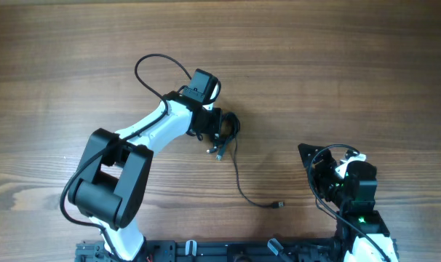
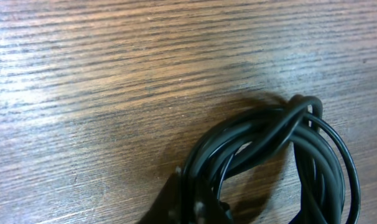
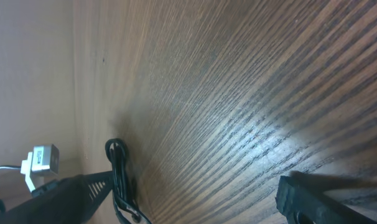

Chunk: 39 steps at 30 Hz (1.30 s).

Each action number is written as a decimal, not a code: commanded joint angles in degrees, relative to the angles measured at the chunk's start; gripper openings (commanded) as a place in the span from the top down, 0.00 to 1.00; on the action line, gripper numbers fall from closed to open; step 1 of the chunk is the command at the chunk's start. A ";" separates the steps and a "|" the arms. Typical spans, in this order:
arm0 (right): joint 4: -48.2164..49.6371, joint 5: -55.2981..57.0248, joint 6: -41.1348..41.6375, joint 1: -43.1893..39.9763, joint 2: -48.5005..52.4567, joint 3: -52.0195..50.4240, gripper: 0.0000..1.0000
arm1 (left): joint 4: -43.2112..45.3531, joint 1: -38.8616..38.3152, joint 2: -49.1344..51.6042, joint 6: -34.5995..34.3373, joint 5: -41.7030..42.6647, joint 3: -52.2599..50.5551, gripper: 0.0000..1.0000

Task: Untangle cables
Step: 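Close the left gripper on the coil and lift it off the table, then move the right gripper toward the held coil and grasp a loop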

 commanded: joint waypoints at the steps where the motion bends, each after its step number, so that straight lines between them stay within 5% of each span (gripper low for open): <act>1: -1.22 1.31 -4.81 0.02 1.11 -0.61 0.00 | -0.44 -1.31 4.72 -3.45 0.15 -4.02 0.76; 6: -1.20 0.90 -5.60 0.02 1.11 -0.61 0.00 | -0.50 -2.14 4.72 -3.43 5.42 -4.74 0.60; 8: -1.22 0.87 -5.64 0.02 1.11 -0.61 0.00 | -0.04 -2.51 4.72 -3.43 6.45 -4.85 0.65; 10: -1.16 0.61 -5.81 0.02 1.11 -0.61 0.00 | 1.01 -3.13 4.72 -3.45 6.80 -5.29 0.87; 12: -0.70 -0.76 -6.43 0.02 1.11 -0.59 0.00 | 1.95 -3.67 4.76 -3.45 7.06 -6.12 0.96; 16: 3.39 -4.83 -14.03 0.02 1.11 0.11 0.07 | 4.94 -4.57 4.76 -3.43 8.41 -9.27 0.85; 18: 3.45 -7.80 -17.44 0.02 1.11 1.81 0.12 | 6.67 -4.59 4.76 -3.82 8.76 -10.69 0.96; 23: 2.89 -12.87 -21.66 0.02 1.11 7.72 0.16 | 8.92 -4.44 4.63 -6.45 8.70 -11.21 0.96; 32: -19.28 -7.56 -37.16 0.02 1.11 20.96 0.20 | 0.96 2.64 -5.95 -7.78 8.72 -8.50 0.96; 39: -20.04 -16.11 -35.60 0.17 1.40 22.45 0.21 | -1.09 7.04 -20.02 -7.87 8.76 -8.50 0.96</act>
